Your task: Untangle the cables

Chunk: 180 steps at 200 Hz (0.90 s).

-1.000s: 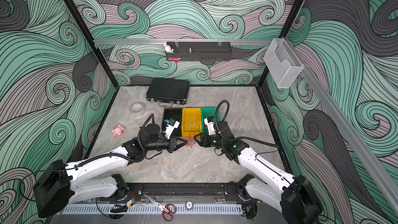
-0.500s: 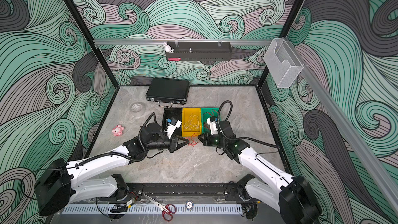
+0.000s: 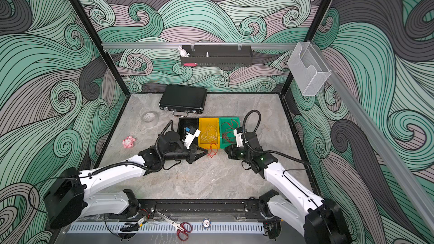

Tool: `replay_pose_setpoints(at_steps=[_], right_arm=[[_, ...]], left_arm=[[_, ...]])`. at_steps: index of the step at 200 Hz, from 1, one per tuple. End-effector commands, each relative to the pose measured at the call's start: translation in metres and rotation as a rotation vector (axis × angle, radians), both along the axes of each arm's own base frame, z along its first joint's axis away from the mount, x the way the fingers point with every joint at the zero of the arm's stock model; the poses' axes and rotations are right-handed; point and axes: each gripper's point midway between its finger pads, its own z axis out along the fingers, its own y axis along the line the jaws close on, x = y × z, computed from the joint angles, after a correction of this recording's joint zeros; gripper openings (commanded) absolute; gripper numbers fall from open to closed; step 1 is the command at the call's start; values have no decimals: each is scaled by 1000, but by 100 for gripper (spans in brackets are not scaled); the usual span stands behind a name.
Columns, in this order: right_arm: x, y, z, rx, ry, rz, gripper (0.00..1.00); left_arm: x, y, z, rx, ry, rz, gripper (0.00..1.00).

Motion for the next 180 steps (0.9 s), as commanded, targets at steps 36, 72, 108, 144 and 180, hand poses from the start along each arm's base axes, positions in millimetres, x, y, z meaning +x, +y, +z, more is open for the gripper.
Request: replay_pose_setpoints(at_steps=[36, 72, 108, 144, 180], right_arm=[[-6, -3, 8, 7, -22, 21, 31], [-11, -15, 8, -46, -18, -4, 32], [-14, -45, 0, -142, 5, -122, 33], [-16, -60, 5, -142, -18, -179, 36], [-21, -63, 4, -121, -14, -180, 35]], left_arm=[[13, -15, 6, 9, -29, -7, 0], [36, -23, -6, 90, -4, 57, 0], [70, -46, -13, 153, 32, 112, 0], [103, -81, -7, 155, 60, 123, 0], [131, -103, -23, 182, 130, 163, 0]])
